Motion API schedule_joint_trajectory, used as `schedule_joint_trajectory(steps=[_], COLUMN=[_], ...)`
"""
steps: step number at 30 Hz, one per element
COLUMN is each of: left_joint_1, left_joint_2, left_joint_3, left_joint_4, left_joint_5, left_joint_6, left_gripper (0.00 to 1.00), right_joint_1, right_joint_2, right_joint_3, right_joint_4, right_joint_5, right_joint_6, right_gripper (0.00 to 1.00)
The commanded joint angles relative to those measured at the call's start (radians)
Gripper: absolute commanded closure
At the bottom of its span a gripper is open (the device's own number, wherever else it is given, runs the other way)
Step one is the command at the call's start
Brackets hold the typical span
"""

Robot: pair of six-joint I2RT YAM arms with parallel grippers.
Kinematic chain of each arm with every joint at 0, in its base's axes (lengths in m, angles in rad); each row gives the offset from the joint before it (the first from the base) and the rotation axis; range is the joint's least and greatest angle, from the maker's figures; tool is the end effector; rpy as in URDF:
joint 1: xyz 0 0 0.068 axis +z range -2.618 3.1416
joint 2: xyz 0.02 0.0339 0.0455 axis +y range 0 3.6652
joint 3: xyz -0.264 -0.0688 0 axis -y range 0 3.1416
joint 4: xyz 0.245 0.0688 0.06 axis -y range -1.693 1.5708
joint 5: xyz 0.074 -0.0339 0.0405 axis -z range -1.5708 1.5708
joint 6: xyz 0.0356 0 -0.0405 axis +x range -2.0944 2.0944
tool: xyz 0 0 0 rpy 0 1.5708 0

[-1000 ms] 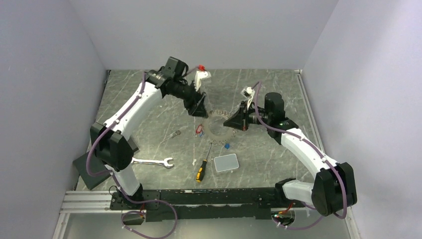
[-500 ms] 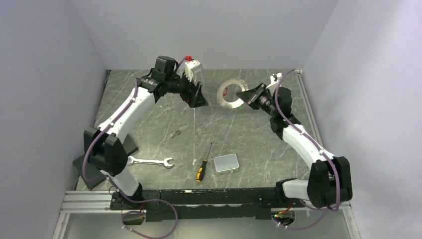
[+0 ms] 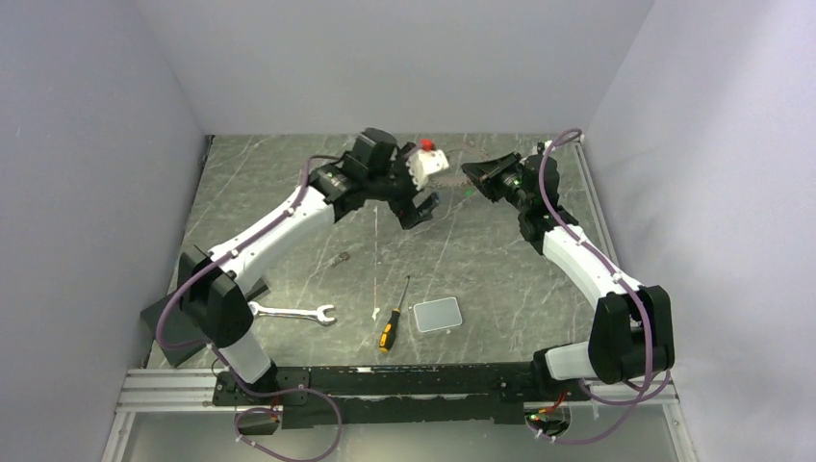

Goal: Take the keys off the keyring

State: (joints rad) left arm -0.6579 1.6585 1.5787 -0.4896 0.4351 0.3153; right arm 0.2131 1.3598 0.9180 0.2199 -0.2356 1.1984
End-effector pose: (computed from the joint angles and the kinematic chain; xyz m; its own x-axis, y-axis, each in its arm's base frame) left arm 0.2928 -0.2452 0.3595 -0.1465 0.4686 -0.8712 0.9265 0.3736 0.0451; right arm 0.3088 0.0753 0.2972 -0.4771 0.8234 -0.3071 0.0446 0.3716 0.9273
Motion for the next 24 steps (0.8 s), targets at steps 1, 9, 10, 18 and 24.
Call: schedule_joint_trajectory(steps=[1,9,10,18,24], left_joint_1=[-0.095,-0.267,-0.277,-0.293,-0.258], left_joint_2=[0.005,-0.114,-0.111,-0.035,0.036], left_joint_3=[0.011,-0.253,-0.255,-0.215,-0.120], left_joint_4=[0.041,0.312,0.338,0.435,0.399], left_joint_5=[-0.361,-0.519,-0.548,-0.663,-0.690], left_joint_6=[0.332,0.747,0.760,0.799,0.747], left_gripper=[0.04,0.02,0.03,0.14,0.63], right_joint_1=[0.004,0.018,0.024,0.063,0.067], right_joint_2=[-0.017,-0.016,-0.015,-0.007,-0.026], right_joint_3=[0.035,0.022,0.019,0.010,0.009], right_joint_4=[0.037,0.044,0.045,0.083,0.063], right_joint_5=[-0.019,-0.068,-0.072,-0.101,-0.104], right_joint_6=[0.073,0.112,0.114,0.112,0.101], right_gripper=[1.00,1.00,1.00,1.00,1.00])
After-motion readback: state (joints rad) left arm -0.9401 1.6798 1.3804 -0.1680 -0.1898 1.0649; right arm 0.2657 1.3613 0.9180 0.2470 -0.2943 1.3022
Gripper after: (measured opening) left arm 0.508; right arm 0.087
